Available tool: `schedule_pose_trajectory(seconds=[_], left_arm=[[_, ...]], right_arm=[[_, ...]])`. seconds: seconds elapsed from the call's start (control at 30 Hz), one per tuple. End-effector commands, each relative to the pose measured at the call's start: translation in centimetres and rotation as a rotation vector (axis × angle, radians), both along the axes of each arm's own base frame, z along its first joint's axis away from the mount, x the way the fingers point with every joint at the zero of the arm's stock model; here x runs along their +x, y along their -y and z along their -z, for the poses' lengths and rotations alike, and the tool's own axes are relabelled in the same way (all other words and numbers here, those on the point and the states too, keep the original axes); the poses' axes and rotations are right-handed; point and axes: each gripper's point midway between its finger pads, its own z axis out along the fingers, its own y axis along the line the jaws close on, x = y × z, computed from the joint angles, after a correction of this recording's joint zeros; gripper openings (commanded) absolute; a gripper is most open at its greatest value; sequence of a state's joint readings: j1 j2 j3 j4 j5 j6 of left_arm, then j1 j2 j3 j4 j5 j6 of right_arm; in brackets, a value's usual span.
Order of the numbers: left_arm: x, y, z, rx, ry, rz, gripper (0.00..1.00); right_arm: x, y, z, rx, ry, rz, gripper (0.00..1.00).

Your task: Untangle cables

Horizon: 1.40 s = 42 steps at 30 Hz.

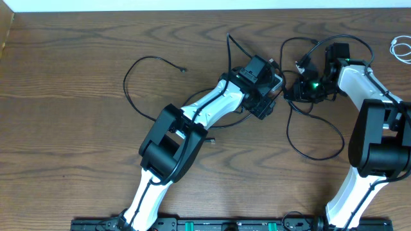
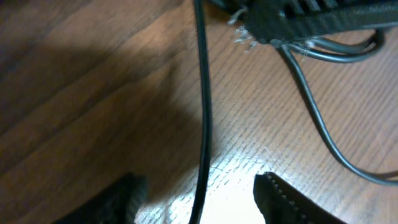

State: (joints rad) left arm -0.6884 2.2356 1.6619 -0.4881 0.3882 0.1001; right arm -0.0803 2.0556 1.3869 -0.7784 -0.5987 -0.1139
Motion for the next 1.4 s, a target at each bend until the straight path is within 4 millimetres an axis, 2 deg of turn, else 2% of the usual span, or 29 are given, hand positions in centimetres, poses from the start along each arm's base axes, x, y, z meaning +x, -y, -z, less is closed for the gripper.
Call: schedule_pose_trajectory(seconds=[0.0,0.23,0.37,0.4,0.5,0.6,0.7,0.73,0.83,0.87,1.0,1.07,1.13,1.23,1.3,1.37], left_arm=[[-0.2,-0.6,2.1,0.038,-0.028,-0.015,0.49],[-0.4,-0.7,2.2,0.044,-0.036,-0.015,0.37],[-1.0,-1.3,2.5,0.068,-0.067,-0.019,0.19],[-1.2,-1.7,2.5,0.079,-0.080,-0.021,0.08],[-1.6,-3.3,1.5,0.111,-0.120,-0.042,0.07],[-1.7,-5.7,-1.5,0.132,-0.151,-0.082,0.07],[-1.7,-8.3,-6.3,0.114,-0.138,-0.127,0.08],[-2.1,-9.1,-8.4,0.100,-0.133,-0.135,0.07],[-4.2,-10.1,-12.3,0.043,-0.143,-0.079,0.08],[-5.6,-10.4,-13.9,0.016,-0.154,-0.041,0.08],[-8.2,-11.7,-16.5,0.019,-0.166,-0.004,0.07],[-9.0,-12.4,-17.3,0.031,-0.160,-0.006,0.08],[-9.0,-13.5,-18.4,0.050,-0.112,-0.025,0.07],[-8.1,-14.4,-20.5,0.032,-0.024,-0.082,0.07],[-6.8,-15.6,-22.0,0.023,0.037,-0.192,0.08],[-4.8,-18.1,-23.1,0.042,0.096,-0.360,0.07]], right_arm=[[0.2,-0.3,-0.3,0.018,0.015,-0.019,0.01],[0.3,-0.3,-0.3,0.018,0.017,-0.019,0.01],[0.3,-0.3,-0.3,0.018,0.018,-0.018,0.01],[0.3,-0.3,-0.3,0.018,0.018,-0.018,0.01],[0.3,-0.3,-0.3,0.017,0.017,-0.018,0.01],[0.4,-0.3,-0.3,0.017,0.024,-0.018,0.01],[1.1,-0.2,-0.4,0.021,0.032,0.014,0.01],[1.5,-0.3,-0.5,0.027,0.032,0.042,0.01],[2.5,-0.8,-0.7,0.041,0.036,0.097,0.01],[2.9,-1.1,-0.9,0.046,0.043,0.111,0.01],[4.0,-2.4,-1.2,0.064,0.061,0.145,0.01],[4.4,-2.3,-1.1,0.044,0.048,0.196,0.01],[4.7,-1.9,-0.7,0.010,0.030,0.255,0.01],[4.7,-2.0,-0.7,0.009,0.030,0.250,0.01],[4.4,-2.0,-0.6,0.004,0.028,0.235,0.02],[3.8,-2.1,-0.4,-0.005,0.015,0.212,0.03]])
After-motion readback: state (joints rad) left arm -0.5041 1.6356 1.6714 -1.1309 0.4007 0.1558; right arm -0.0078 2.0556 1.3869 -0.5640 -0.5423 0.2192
